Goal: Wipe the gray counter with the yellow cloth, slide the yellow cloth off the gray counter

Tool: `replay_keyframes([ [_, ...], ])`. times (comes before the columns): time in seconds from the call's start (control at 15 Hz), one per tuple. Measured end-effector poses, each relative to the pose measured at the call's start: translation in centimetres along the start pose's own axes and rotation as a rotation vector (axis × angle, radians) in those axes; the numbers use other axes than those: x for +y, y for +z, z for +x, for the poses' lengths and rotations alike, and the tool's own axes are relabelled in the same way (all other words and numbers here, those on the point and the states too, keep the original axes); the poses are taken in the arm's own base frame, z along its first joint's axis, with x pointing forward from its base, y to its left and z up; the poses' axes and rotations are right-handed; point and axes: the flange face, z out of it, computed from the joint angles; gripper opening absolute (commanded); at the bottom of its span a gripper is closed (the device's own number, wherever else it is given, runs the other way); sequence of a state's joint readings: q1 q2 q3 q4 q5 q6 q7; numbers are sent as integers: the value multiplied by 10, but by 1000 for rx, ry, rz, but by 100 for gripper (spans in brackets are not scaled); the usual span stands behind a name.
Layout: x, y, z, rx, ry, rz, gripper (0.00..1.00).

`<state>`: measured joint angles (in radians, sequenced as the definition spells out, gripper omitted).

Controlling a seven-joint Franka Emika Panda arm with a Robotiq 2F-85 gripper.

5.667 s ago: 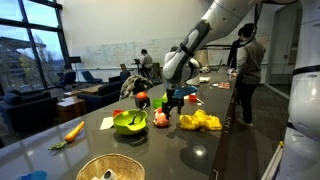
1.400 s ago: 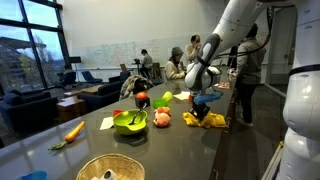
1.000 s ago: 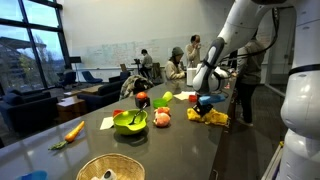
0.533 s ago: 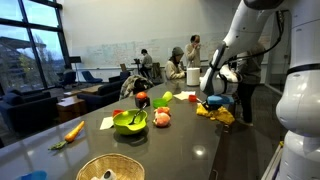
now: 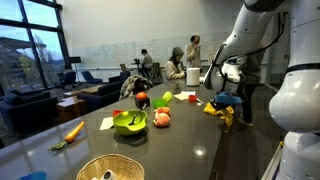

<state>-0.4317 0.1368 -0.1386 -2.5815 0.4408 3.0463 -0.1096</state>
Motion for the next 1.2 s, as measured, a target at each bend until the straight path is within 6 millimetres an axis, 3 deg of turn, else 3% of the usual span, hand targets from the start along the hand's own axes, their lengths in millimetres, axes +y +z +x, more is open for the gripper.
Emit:
replay_keyframes([
  [0.27, 22, -2, 16, -1, 23, 39, 1],
  [0.33, 28, -2, 19, 1, 22, 42, 30],
  [0.47, 40, -3, 22, -2, 13, 46, 34],
  [0.73, 53, -3, 22, -14, -17, 50, 60],
  [1.07, 52, -7, 15, -28, -70, 61, 94],
  [1.2, 49, -12, 9, -33, -97, 69, 100],
])
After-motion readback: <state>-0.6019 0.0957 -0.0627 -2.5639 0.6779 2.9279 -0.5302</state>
